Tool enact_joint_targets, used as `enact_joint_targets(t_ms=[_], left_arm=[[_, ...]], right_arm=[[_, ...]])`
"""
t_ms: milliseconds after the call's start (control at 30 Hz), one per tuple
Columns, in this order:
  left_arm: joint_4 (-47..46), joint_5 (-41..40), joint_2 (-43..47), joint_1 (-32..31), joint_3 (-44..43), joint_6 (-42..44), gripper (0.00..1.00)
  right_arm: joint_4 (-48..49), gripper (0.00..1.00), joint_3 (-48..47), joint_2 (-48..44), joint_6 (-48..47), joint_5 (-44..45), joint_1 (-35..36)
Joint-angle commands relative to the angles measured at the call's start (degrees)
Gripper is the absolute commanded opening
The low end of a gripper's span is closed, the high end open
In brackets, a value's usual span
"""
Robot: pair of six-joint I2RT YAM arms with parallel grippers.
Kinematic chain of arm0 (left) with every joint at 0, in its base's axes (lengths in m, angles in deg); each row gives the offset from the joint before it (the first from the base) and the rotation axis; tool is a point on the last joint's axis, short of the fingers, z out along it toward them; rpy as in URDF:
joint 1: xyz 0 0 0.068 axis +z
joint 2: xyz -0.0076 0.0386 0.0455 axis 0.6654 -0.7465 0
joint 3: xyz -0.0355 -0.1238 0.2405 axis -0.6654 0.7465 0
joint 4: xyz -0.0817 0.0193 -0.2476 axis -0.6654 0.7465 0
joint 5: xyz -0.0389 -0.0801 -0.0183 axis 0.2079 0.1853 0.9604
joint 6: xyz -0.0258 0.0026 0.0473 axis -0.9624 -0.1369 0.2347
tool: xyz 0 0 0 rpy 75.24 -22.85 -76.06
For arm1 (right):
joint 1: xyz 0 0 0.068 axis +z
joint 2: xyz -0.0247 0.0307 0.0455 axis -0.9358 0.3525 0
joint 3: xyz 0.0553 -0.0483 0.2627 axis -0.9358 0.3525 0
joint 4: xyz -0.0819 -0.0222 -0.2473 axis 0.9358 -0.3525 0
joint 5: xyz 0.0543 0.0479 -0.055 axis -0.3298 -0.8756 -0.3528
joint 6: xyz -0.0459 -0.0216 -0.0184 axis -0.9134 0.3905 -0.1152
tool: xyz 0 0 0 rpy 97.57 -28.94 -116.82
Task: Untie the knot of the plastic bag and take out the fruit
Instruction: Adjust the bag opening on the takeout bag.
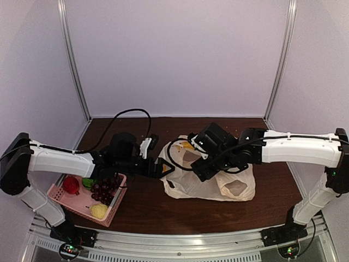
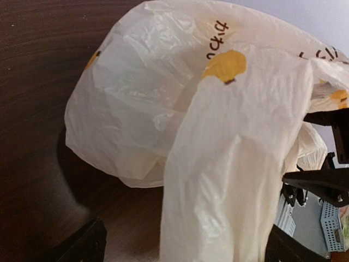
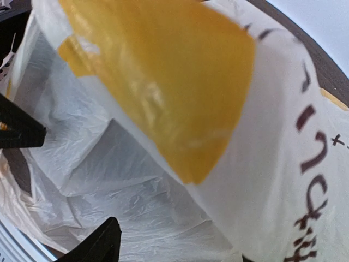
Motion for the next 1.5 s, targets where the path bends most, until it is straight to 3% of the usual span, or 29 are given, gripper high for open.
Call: enact_joint_targets(t_ms=[0, 67, 100, 233, 367, 733, 1033, 1233, 1467], left_arm=[[-13.28, 4.76, -5.22, -2.06, -1.66, -2.49, 0.98], [-15.69, 5.15, -7.97, -2.79, -2.68, -3.19, 0.96], [-16.83, 5.43, -8.92, -2.99, -3.12, -3.46, 0.90], [-20.05, 6.46, -10.29, -3.11, -3.39, -4.20, 0.36], [-14.66, 4.75, -8.87, -3.12, -3.42, -2.11, 0.01], [-6.48, 8.47, -3.14, -3.21, 0.35, 2.47, 0.00], [-4.18, 8.84, -1.61, -3.23, -0.77, 3.77, 0.00], [-4.76, 6.94, -1.32, -3.21, -0.98, 0.61, 0.00], [-12.45, 7.19, -0.79, -3.21, -1.52, -5.51, 0.00]], right_arm=[[-2.77, 0.75, -1.09, 0.11, -0.02, 8.35, -1.43], [-1.78, 0.74, -0.05, -0.17, 0.08, 8.07, -2.37], [-1.08, 0.74, 0.70, -0.37, 0.02, 7.65, -2.95], [1.08, 0.71, 3.07, -1.21, -0.41, 7.28, -5.92], [4.64, 0.69, 5.52, -0.98, -2.54, 6.19, -10.11], [17.52, 0.68, 5.90, 5.69, -4.99, -1.09, -22.59], [22.93, 0.74, 2.65, 13.54, -3.75, -8.55, -25.25], [22.74, 0.79, 5.37, 8.57, -1.42, -11.76, -24.41], [21.55, 0.76, 12.99, -2.85, 2.09, -10.89, -19.29]])
